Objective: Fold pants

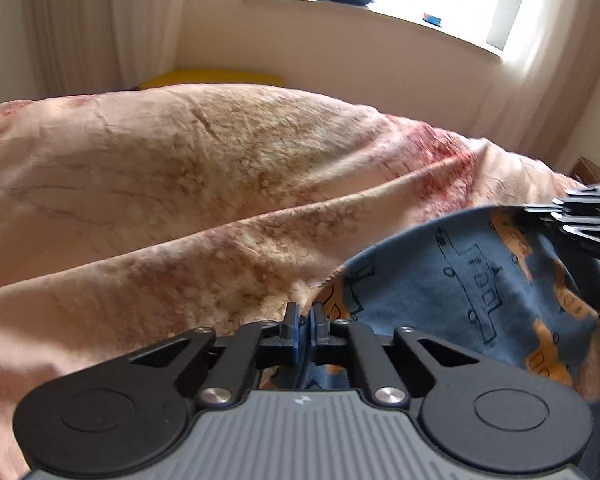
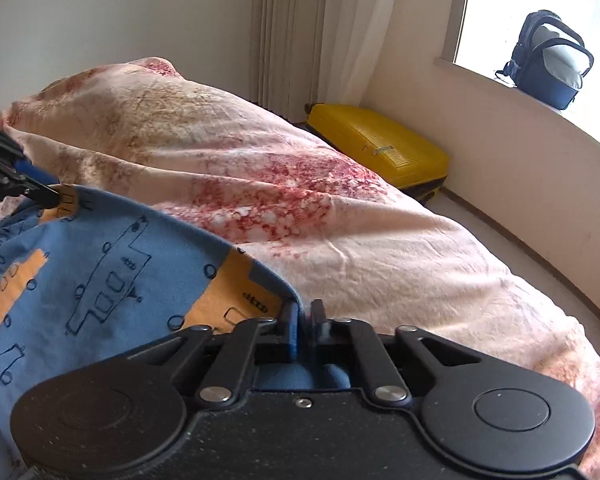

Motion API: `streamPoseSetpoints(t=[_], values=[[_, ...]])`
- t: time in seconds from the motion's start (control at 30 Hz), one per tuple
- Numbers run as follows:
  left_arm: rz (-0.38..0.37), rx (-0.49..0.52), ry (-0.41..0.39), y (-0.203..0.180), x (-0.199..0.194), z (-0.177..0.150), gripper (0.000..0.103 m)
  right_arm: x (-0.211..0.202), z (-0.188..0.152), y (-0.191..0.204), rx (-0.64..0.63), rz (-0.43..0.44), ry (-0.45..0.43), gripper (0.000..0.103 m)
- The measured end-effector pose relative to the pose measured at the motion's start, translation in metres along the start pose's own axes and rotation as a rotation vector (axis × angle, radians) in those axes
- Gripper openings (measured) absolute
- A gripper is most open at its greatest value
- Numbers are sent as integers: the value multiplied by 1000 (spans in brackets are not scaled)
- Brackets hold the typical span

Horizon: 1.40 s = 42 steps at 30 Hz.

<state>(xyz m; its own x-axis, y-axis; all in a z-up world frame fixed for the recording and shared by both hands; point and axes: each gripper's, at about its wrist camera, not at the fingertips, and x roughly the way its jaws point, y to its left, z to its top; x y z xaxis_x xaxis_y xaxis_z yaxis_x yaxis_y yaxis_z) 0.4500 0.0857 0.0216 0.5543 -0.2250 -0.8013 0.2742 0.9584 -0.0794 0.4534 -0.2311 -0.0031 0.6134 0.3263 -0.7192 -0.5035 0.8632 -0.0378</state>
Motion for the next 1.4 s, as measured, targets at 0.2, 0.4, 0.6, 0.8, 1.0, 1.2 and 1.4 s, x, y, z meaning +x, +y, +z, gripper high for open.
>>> streamPoseSetpoints(t=[0.2, 0.4, 0.6, 0.8, 1.0, 1.2, 1.4], values=[[31, 74, -125, -20, -52, -12, 0, -63, -4, 13, -27, -15, -120, 0], [29, 180, -205, -45, -111, -36, 0, -143, -32, 46, -84, -30, -220, 0], [-25, 312, -251, -64, -152, -80, 1, -222, -79, 86, -192, -34, -256, 0], [-87, 447, -229, -78, -163, -135, 1, -269, -145, 130, -246, -9, -202, 0], [-67, 502, -164, -83, -144, -179, 1, -261, -209, 168, -224, 6, -149, 0], [-41, 552, -155, -82, -138, -206, 1, -250, -234, 183, -220, 28, -123, 0], [-74, 524, -164, -75, -149, -214, 0, -262, -231, 170, -216, 98, -134, 0]])
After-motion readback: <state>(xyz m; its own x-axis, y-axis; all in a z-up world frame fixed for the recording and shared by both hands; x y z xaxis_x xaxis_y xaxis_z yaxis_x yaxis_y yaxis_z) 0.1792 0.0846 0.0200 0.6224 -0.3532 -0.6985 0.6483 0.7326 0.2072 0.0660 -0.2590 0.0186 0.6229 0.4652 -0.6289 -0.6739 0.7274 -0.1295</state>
